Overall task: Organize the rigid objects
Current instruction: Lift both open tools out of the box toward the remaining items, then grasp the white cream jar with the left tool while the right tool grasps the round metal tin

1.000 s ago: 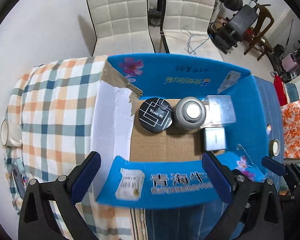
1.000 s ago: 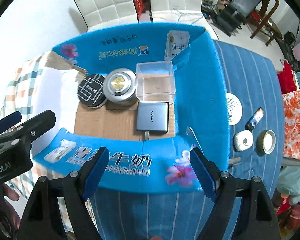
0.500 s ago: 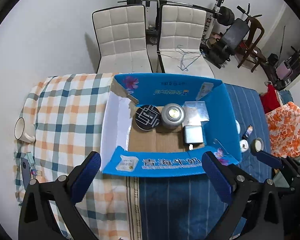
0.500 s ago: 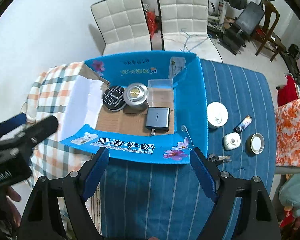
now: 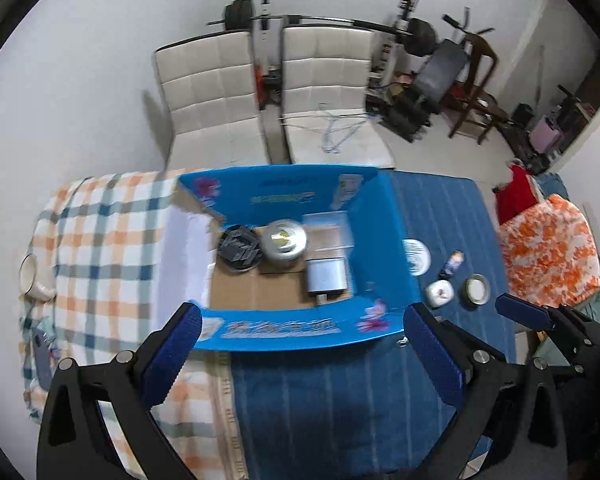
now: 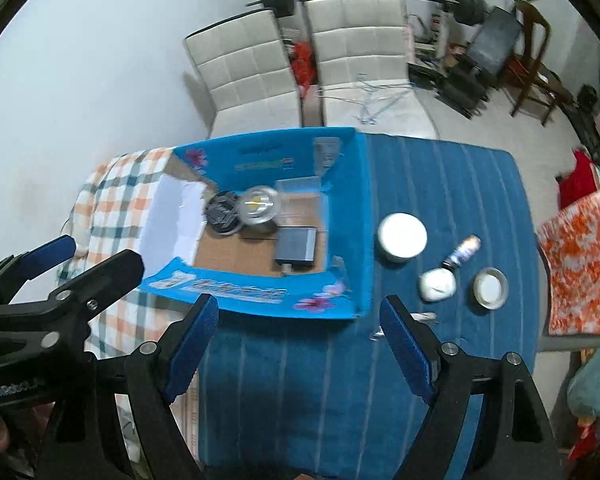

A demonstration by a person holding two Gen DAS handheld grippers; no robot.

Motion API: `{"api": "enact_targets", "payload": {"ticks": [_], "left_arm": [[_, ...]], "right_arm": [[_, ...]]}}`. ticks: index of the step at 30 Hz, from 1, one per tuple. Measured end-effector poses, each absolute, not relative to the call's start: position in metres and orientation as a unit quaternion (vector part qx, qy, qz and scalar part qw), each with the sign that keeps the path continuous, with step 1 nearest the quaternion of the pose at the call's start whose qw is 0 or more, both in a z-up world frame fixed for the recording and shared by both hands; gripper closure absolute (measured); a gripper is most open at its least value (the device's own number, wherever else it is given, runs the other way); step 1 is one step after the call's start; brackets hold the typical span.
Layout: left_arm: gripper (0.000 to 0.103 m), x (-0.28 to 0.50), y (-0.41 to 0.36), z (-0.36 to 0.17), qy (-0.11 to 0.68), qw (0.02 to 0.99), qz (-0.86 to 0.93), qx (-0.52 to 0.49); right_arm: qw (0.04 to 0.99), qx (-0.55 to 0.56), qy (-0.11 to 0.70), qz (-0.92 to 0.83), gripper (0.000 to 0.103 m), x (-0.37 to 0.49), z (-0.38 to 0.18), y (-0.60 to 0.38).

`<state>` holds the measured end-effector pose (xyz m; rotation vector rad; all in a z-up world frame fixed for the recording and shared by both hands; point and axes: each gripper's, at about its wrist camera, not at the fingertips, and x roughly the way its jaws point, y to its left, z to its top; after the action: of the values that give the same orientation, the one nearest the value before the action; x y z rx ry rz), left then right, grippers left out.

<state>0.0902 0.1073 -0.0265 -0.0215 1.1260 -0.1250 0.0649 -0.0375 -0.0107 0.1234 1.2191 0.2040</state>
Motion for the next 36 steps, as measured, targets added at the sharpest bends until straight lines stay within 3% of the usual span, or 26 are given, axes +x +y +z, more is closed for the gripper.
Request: {"api": "enact_targets", "payload": {"ticks": [8, 16, 25, 36], "left_arm": [[0.0, 0.125, 0.003, -0.054, 0.55, 0.822, -0.144, 0.019], [0.0, 0.208, -0.092, -0.127, 0.621, 0.763, -0.157, 0.078], [0.0, 0.269, -0.139, -0.22, 0.683, 0.699, -0.122, 0.175], [0.0, 0.256, -0.163, -0.288, 0.728, 0.634, -0.119, 0.231]], "right_arm": [[0.8, 0.09, 0.593, -0.013, 0.018, 0.059, -0.046, -0.153], [0.765, 0.148, 0.619, -0.093, 0.018, 0.08, -0.118, -0.252], [0.708, 0.197, 0.664, -0.139, 0.018, 0.12, -0.223, -0.293], [0.682, 0.213, 0.684, -0.145, 0.018, 0.125, -0.264, -0.304]]}}
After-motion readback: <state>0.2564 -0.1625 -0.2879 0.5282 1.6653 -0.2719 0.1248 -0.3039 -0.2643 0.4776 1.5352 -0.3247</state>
